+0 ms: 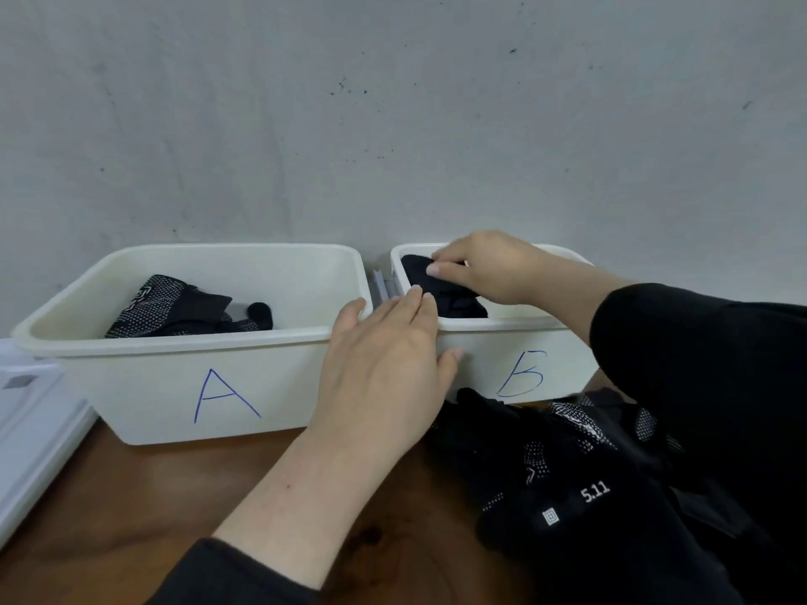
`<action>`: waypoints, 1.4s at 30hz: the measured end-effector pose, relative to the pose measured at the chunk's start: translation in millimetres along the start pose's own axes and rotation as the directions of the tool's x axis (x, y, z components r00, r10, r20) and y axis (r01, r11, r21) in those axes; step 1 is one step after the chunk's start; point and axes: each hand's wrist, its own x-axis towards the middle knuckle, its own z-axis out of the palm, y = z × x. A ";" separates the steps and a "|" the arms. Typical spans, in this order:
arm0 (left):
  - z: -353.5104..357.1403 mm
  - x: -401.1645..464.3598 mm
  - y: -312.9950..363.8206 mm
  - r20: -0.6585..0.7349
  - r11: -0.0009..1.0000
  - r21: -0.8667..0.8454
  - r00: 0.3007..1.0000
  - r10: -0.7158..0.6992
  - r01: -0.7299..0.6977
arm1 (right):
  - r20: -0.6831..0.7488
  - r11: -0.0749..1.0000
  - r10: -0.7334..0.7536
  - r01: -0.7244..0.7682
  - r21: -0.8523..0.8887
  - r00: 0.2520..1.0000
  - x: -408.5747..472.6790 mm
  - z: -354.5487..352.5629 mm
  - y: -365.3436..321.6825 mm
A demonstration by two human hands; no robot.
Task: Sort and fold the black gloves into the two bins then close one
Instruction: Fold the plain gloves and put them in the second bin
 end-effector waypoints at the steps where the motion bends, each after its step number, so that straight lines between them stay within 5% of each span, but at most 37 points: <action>1: 0.2 0.3 0.0 0.000 1.000 -0.002 1.000 -0.001 0.001 | 0.070 1.000 0.006 -0.007 0.025 0.998 -4.3 -0.9 1.6; 7: -0.3 0.4 -0.3 0.005 1.000 -0.022 1.000 0.003 -0.003 | 0.332 0.999 -0.022 0.013 0.031 0.943 -3.4 7.0 6.8; 19: -0.1 0.3 -1.1 0.029 0.999 -0.044 1.000 0.001 0.001 | 0.522 0.979 0.011 0.098 -0.181 0.853 8.9 3.2 -12.3; 25: -8.1 0.6 0.1 0.094 0.998 -0.068 0.995 0.025 -0.018 | 0.300 0.995 0.026 -0.054 0.085 0.954 0.1 -14.7 -7.0; 34: -9.1 0.4 -0.4 0.058 0.994 -0.105 0.998 0.038 -0.032 | -0.007 0.991 0.032 -0.031 0.131 0.999 -8.3 -26.0 -10.3; 39: -9.3 1.3 1.7 0.030 0.984 -0.174 0.999 0.035 -0.029 | -0.399 0.953 0.092 0.035 0.300 0.913 -56.4 -30.8 -19.0; 42: -4.6 -13.4 16.1 -0.187 0.929 -0.361 0.982 0.014 -0.082 | -0.513 0.952 0.097 0.070 0.298 0.853 -117.4 -27.1 -26.8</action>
